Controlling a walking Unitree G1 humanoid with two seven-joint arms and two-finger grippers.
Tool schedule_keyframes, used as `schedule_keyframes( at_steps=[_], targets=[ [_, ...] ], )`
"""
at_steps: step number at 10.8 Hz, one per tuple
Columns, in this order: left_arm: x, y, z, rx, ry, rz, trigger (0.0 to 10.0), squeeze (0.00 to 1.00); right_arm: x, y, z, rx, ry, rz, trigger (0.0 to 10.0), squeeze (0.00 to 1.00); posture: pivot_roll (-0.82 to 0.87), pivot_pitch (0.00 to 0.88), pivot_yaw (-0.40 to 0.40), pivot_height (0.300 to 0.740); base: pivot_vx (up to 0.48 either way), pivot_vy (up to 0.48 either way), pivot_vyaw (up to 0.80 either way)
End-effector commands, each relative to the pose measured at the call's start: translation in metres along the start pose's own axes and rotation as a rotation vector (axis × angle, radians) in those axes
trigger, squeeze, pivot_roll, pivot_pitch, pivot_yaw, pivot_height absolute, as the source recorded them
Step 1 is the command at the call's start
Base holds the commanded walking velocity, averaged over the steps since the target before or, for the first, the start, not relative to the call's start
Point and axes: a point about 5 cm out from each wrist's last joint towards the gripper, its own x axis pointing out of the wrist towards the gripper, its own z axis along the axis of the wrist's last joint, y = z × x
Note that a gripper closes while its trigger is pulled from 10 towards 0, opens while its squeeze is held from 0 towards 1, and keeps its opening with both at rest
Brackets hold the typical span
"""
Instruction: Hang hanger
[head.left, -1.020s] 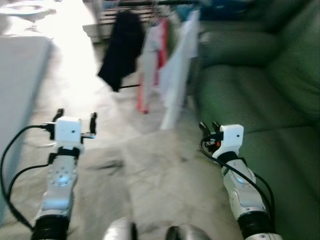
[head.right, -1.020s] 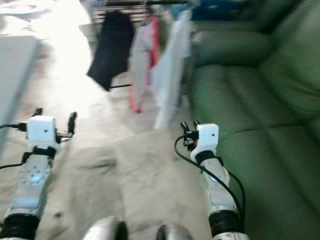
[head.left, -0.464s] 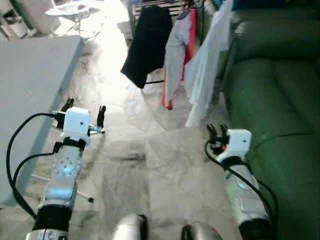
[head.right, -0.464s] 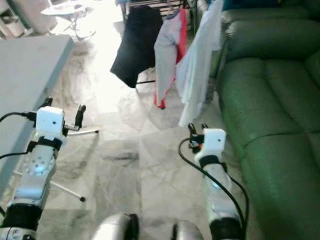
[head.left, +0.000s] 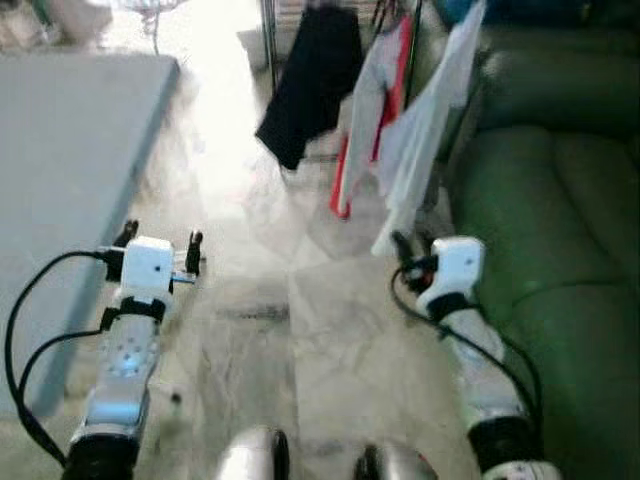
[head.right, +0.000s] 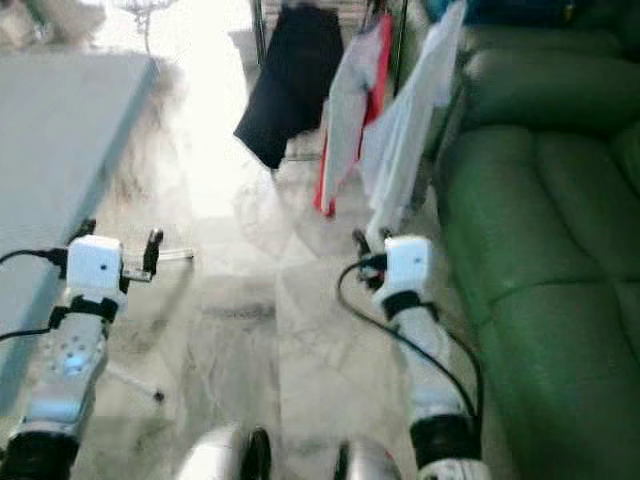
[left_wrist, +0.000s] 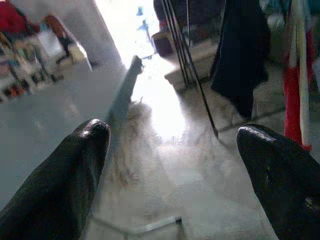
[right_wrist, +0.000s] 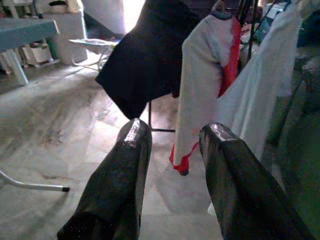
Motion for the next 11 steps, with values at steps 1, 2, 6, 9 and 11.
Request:
schedule_keyframes(
  at_steps=[1, 2, 6, 9, 11],
  targets=[
    [0.000, -0.007, 0.003, 0.004, -0.017, -0.022, 10.0, 0.00, -0.004, -0.005, -0.003, -0.018, 0.024, -0.007, 10.0, 0.00, 0.06, 0.139, -0.027, 0.740, 0.431, 0.000, 0.00],
    [0.001, -0.008, 0.004, 0.000, -0.018, -0.031, 10.0, 0.00, -0.005, -0.006, -0.004, -0.020, 0.023, -0.011, 10.0, 0.00, 0.07, 0.136, -0.021, 0.740, 0.442, 0.000, 0.00],
    [0.004, -0.016, 0.005, -0.007, -0.023, -0.038, 10.0, 0.00, 0.002, -0.007, 0.002, -0.047, 0.011, 0.009, 10.0, 0.00, 0.07, 0.119, -0.033, 0.740, 0.478, 0.000, 0.00],
    [0.002, -0.018, 0.005, -0.010, -0.020, -0.024, 10.0, 0.00, 0.003, -0.009, 0.000, -0.051, 0.034, -0.024, 10.0, 0.00, 0.06, 0.114, -0.046, 0.740, 0.477, 0.000, 0.00],
    [0.001, -0.023, 0.004, -0.006, -0.015, -0.040, 10.0, 0.00, 0.003, -0.008, -0.005, -0.054, 0.056, -0.032, 10.0, 0.00, 0.06, 0.098, -0.050, 0.740, 0.467, 0.000, 0.00]
  ],
)
